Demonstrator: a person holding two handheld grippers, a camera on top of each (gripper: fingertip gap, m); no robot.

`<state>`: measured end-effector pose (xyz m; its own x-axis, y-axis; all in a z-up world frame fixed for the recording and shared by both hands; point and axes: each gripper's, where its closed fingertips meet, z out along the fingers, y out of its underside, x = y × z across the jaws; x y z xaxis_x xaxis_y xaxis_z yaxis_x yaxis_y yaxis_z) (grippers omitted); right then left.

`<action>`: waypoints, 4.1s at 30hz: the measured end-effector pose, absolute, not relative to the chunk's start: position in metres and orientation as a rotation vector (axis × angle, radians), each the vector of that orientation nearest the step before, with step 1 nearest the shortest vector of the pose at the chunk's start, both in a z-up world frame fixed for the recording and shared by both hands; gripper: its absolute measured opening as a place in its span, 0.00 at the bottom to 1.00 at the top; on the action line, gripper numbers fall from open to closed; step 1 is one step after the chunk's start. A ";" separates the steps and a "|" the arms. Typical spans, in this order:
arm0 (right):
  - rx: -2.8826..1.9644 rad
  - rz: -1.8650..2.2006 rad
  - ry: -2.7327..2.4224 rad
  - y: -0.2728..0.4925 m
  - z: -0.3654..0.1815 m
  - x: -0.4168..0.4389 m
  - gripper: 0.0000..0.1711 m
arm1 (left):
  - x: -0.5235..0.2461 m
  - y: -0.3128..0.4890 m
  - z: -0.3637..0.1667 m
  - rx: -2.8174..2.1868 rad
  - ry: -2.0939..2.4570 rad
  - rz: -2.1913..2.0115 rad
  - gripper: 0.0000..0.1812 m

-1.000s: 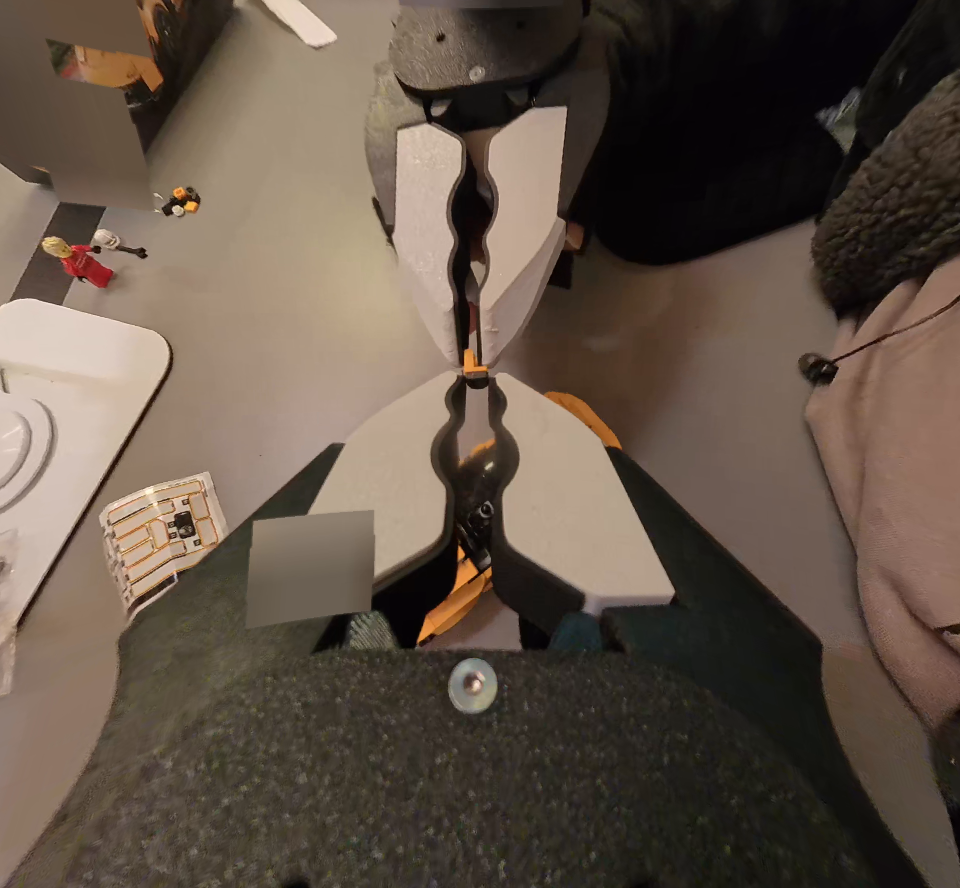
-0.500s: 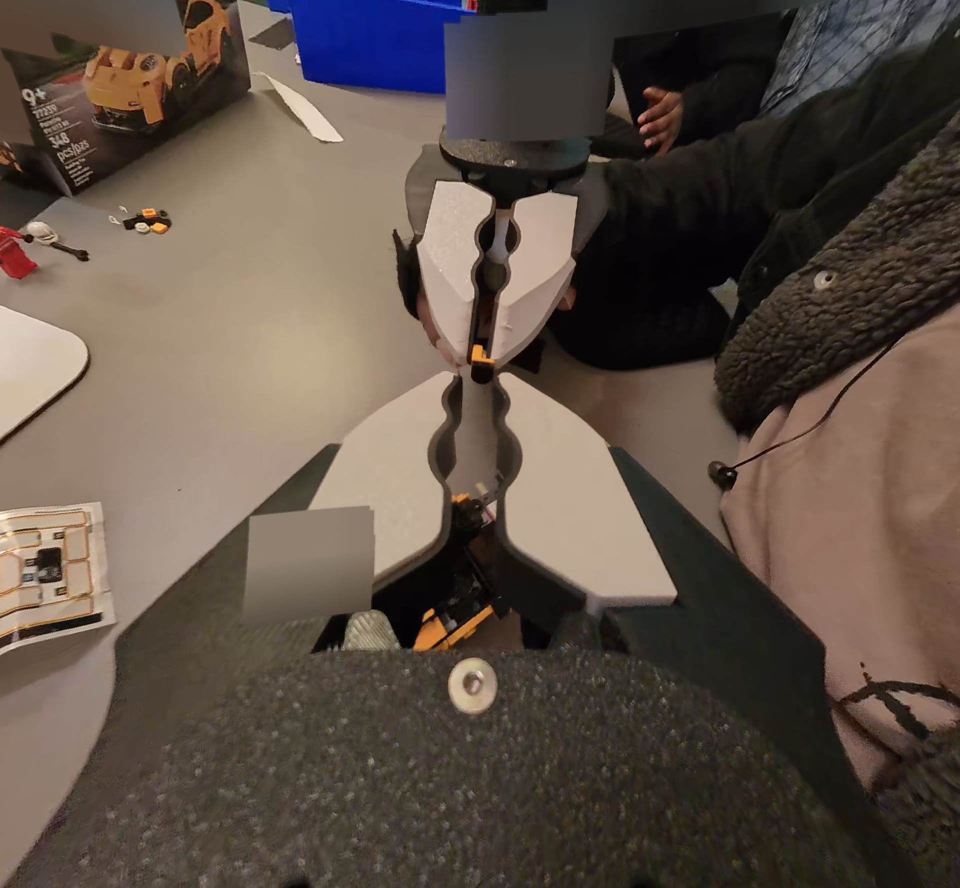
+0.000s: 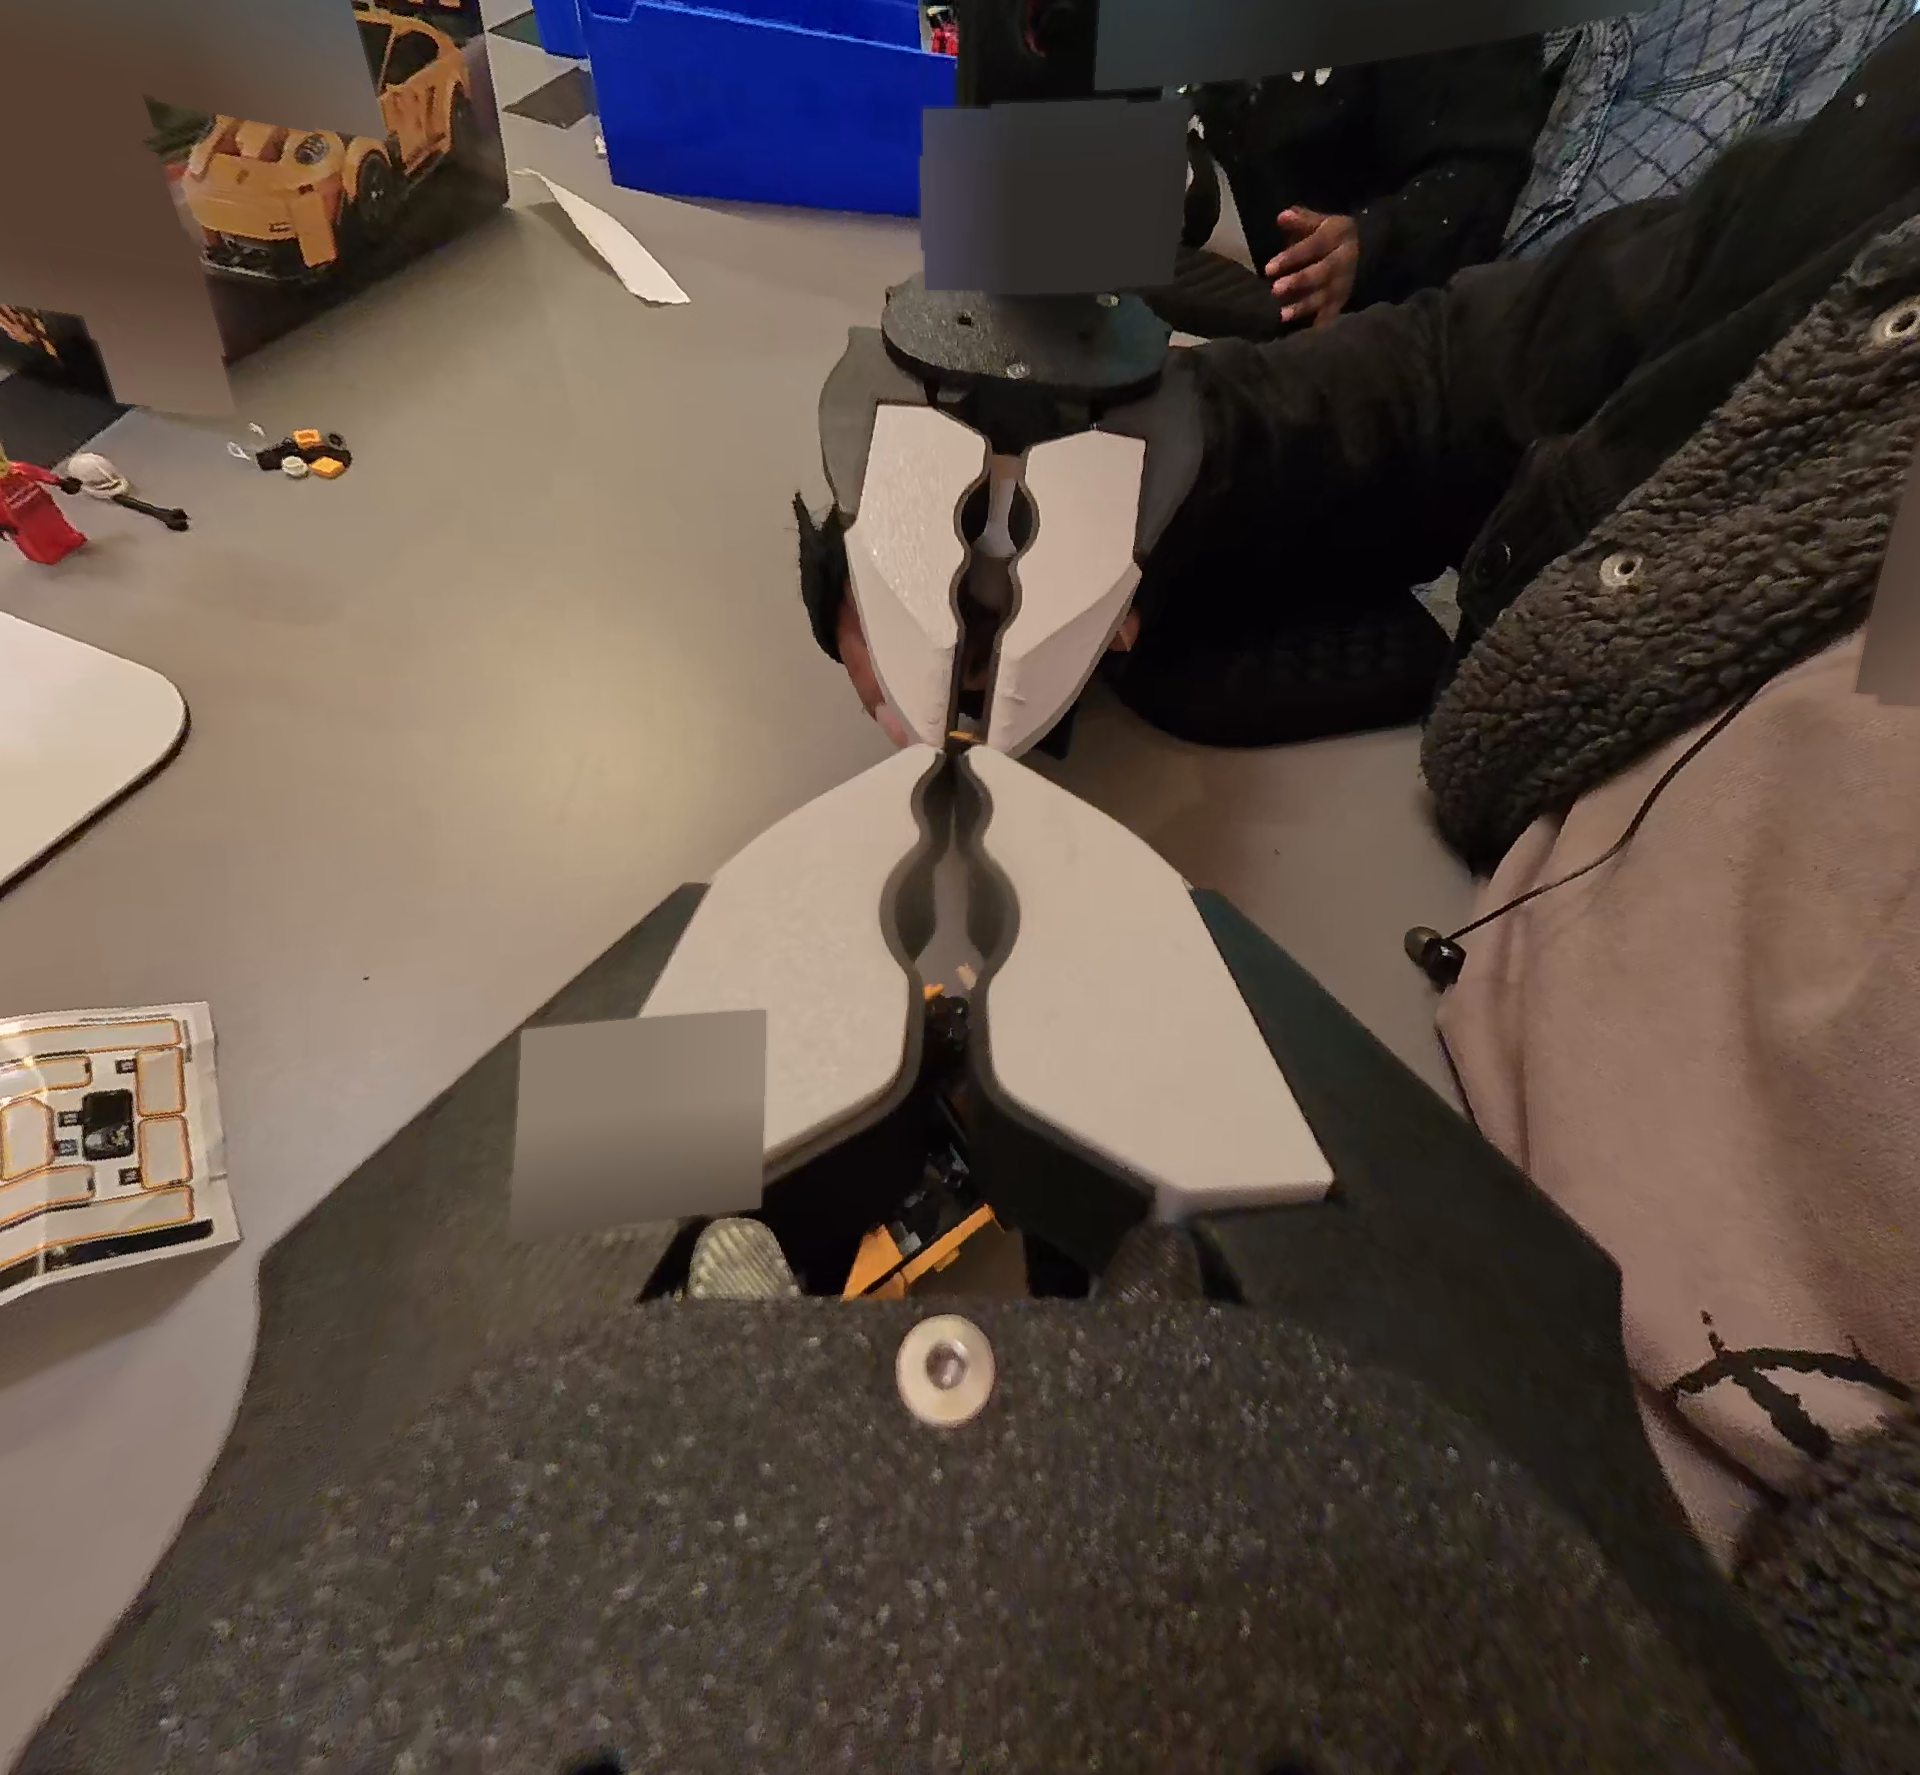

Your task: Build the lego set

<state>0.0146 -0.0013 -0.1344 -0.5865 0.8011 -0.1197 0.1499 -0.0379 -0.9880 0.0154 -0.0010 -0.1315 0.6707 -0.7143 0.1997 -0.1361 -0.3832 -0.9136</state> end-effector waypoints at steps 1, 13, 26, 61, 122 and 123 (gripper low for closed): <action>-1.000 1.663 -1.736 -0.001 -0.135 0.014 0.02 | 0.014 -0.001 -0.133 -1.899 0.663 -0.727 0.01; -0.890 1.316 -1.772 0.005 -0.148 0.007 0.02 | 0.015 0.001 -0.146 -2.000 0.599 -0.790 0.08; -0.710 1.002 -1.774 0.006 -0.153 0.004 0.02 | 0.013 0.008 -0.150 -2.052 0.354 -1.019 0.05; -0.868 1.028 -2.015 -0.010 -0.194 0.007 0.02 | 0.011 -0.010 -0.191 -2.322 0.780 -0.432 0.05; -0.899 0.916 -1.728 0.013 -0.151 -0.002 0.10 | -0.009 0.016 -0.155 -2.010 0.097 -0.978 0.04; -0.889 0.858 -1.719 0.015 -0.151 -0.004 0.10 | -0.009 0.017 -0.154 -2.006 0.072 -0.990 0.04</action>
